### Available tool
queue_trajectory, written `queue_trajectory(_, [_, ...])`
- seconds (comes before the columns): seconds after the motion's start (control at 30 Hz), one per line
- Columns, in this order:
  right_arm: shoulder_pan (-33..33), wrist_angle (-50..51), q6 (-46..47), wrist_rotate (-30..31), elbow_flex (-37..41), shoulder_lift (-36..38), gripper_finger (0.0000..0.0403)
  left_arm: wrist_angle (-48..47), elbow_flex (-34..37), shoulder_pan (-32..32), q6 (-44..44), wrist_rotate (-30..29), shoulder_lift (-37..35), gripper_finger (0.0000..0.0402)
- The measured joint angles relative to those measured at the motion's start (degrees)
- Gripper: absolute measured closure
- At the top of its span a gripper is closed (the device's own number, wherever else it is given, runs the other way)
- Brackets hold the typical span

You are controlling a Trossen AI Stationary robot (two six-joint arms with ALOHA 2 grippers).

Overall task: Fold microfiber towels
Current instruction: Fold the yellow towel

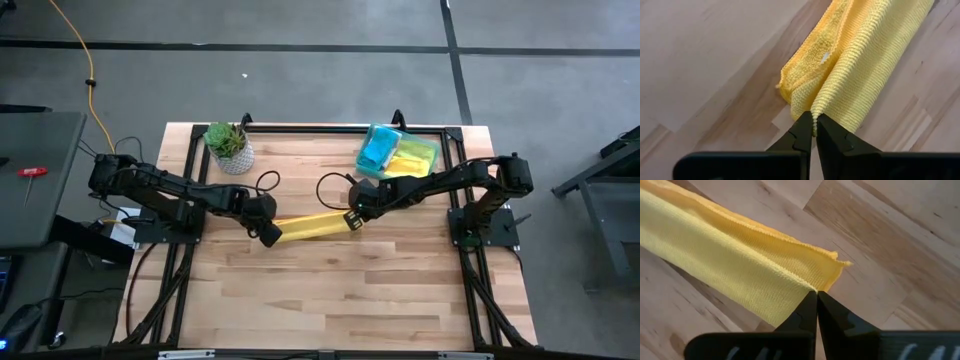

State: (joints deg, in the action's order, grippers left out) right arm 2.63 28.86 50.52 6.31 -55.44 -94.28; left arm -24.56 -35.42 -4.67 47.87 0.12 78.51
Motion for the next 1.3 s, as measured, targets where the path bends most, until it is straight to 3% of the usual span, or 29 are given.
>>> queue_trajectory(0.2, [0.02,0.02,-0.18,0.31,0.00,0.00,0.0402,-0.02,0.00,-0.17,-0.06,-3.63,-0.01,0.0390])
queue_trajectory(0.43, [0.02,0.02,-0.11,0.70,0.00,0.00,0.0391,0.20,0.00,-1.92,-3.43,-3.97,-0.01,0.0379])
queue_trajectory(0.77, [0.13,-0.15,-0.82,3.61,0.00,0.01,0.0257,0.01,0.00,-4.99,-7.70,-4.65,-0.01,0.0286])
queue_trajectory(0.9, [1.56,-0.08,-2.85,2.15,0.00,1.43,0.0219,-1.54,0.01,-7.93,-11.10,-4.37,-1.24,0.0246])
queue_trajectory(1.13, [3.48,4.55,-6.05,2.76,0.00,8.71,0.0201,-5.60,0.00,-12.12,-16.04,-2.75,-9.07,0.0193])
queue_trajectory(1.3, [3.46,10.16,-7.04,2.59,0.00,12.79,0.0201,-3.74,-0.02,-10.45,-18.89,-2.28,-15.81,0.0182])
